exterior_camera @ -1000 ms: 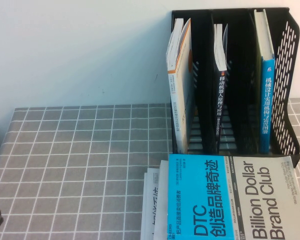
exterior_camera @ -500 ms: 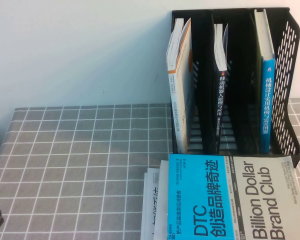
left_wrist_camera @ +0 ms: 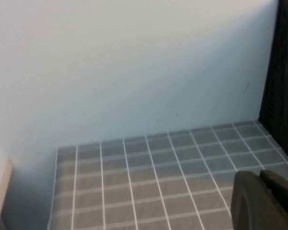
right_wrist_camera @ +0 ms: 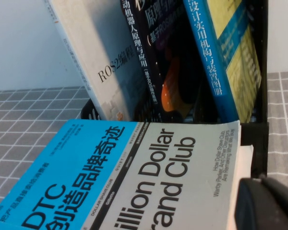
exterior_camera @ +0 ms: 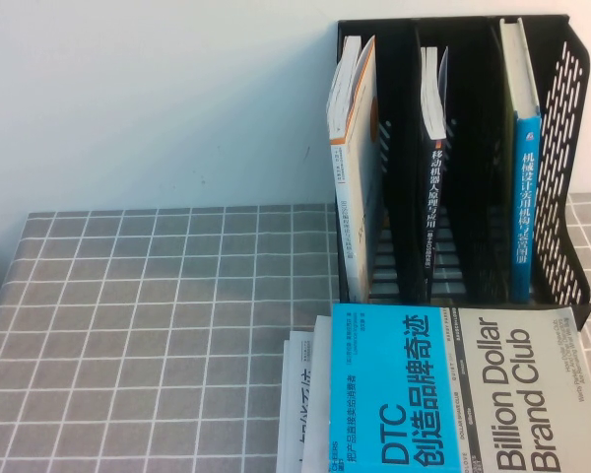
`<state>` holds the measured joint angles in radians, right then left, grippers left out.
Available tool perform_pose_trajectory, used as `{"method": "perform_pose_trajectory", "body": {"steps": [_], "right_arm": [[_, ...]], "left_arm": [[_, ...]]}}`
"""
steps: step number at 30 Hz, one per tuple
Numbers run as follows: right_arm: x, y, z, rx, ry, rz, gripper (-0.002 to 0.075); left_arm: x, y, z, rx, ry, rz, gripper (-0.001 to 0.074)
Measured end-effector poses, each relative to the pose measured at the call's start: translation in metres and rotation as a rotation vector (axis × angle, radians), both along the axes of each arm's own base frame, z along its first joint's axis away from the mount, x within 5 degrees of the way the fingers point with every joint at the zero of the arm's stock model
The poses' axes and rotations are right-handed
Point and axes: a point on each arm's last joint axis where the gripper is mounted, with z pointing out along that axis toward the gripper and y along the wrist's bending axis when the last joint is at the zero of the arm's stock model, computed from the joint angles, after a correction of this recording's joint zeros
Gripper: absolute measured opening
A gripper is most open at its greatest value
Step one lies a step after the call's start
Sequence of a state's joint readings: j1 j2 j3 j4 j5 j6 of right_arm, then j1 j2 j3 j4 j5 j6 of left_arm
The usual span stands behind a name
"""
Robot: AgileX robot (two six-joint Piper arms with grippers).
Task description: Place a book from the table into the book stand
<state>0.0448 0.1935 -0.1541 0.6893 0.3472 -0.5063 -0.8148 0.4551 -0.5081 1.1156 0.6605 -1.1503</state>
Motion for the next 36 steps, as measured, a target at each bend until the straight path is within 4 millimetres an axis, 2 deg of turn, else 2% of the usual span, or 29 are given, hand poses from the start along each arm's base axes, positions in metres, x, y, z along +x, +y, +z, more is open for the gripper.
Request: {"method": "perform_pose_trajectory", "body": {"steps": [4, 13, 19, 23, 27, 31, 36], "right_arm": [[0.0, 0.0, 0.0, 0.0, 0.0, 0.0, -0.0005], [0.0, 0.0, 0.0, 0.002, 0.0, 0.0, -0.0005], [0.0, 0.0, 0.0, 0.002, 0.0, 0.0, -0.0005], [0.0, 0.0, 0.0, 0.002, 0.0, 0.0, -0.0005], [0.0, 0.0, 0.0, 0.002, 0.0, 0.0, -0.0005], [0.0, 0.0, 0.0, 0.002, 0.0, 0.0, -0.0005], [0.0, 0.0, 0.0, 0.002, 0.0, 0.0, -0.0005]], "left_arm": [[-0.013, 0.013, -0.004, -0.052, 0.051, 0.006, -0.0003], [-0.053, 0.031, -0.011, 0.124, -0.006, -0.234, -0.0003], [-0.066, 0.034, -0.015, 0.206, -0.03, -0.275, -0.0003], [-0.068, 0.026, -0.02, 0.134, -0.012, -0.256, -0.0003], [-0.06, 0.01, -0.032, 0.058, -0.136, -0.253, -0.0003], [-0.047, 0.005, -0.054, 0.009, -0.258, -0.158, -0.0003], [-0.043, 0.012, -0.089, 0.053, -0.275, -0.018, -0.0003]]}}
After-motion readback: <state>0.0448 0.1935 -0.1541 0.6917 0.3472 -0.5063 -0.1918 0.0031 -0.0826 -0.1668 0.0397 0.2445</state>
